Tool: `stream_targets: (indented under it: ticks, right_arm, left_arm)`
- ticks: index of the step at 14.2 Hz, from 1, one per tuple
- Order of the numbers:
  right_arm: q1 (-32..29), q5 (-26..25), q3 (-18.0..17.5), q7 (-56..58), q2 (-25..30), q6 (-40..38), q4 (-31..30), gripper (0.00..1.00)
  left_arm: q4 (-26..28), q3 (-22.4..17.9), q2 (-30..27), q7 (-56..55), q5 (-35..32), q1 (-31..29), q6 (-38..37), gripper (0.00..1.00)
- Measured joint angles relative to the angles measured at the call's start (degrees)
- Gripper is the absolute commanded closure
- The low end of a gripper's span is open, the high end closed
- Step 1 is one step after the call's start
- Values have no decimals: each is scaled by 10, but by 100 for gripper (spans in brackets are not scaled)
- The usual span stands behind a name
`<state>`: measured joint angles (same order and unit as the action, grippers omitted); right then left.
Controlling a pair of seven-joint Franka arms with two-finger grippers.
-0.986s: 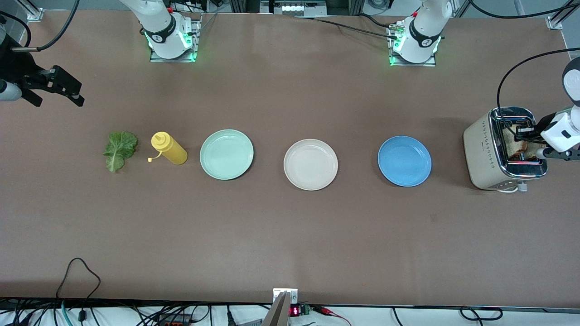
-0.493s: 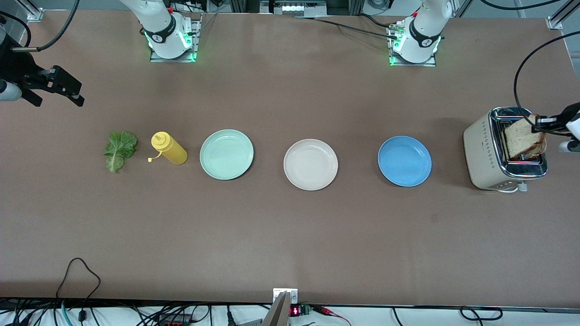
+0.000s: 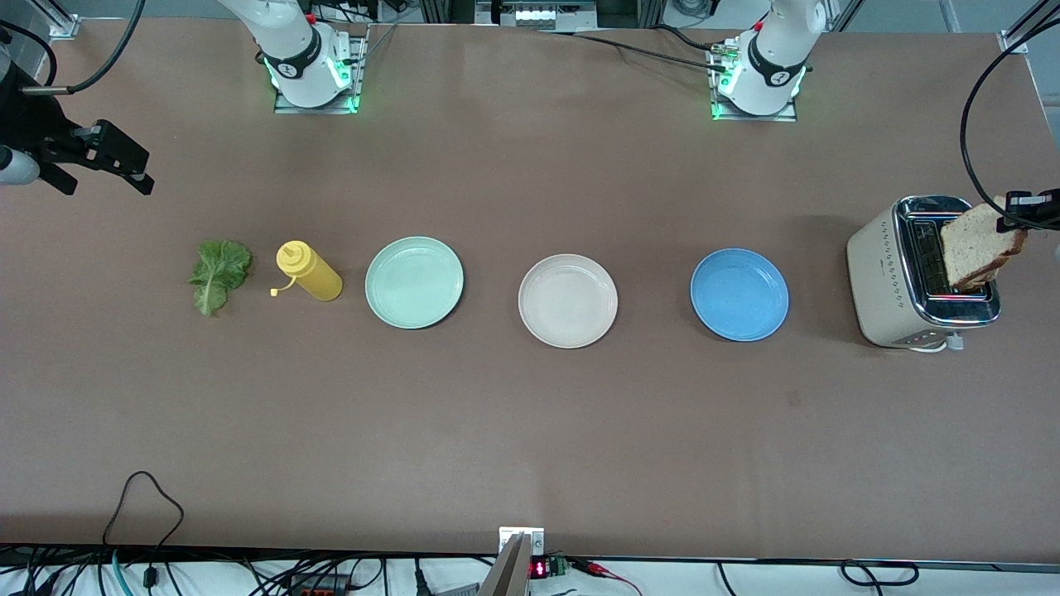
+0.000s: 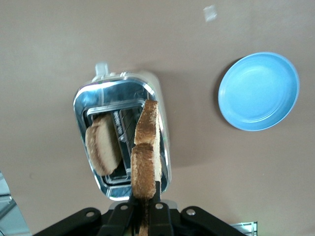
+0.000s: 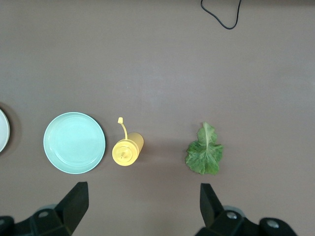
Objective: Make sandwich in beige plate with both arms
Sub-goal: 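Carry the toast slice with the left gripper onto the beige plate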
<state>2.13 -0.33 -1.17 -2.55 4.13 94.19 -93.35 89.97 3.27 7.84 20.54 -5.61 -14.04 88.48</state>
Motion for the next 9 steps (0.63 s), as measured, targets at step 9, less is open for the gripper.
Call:
stream_targets:
  ticks: [9]
  right_arm:
    - [0,0,0,0,0,0,0,0]
  left_arm:
    - [-14,5,84,-76,234,123,-40,99]
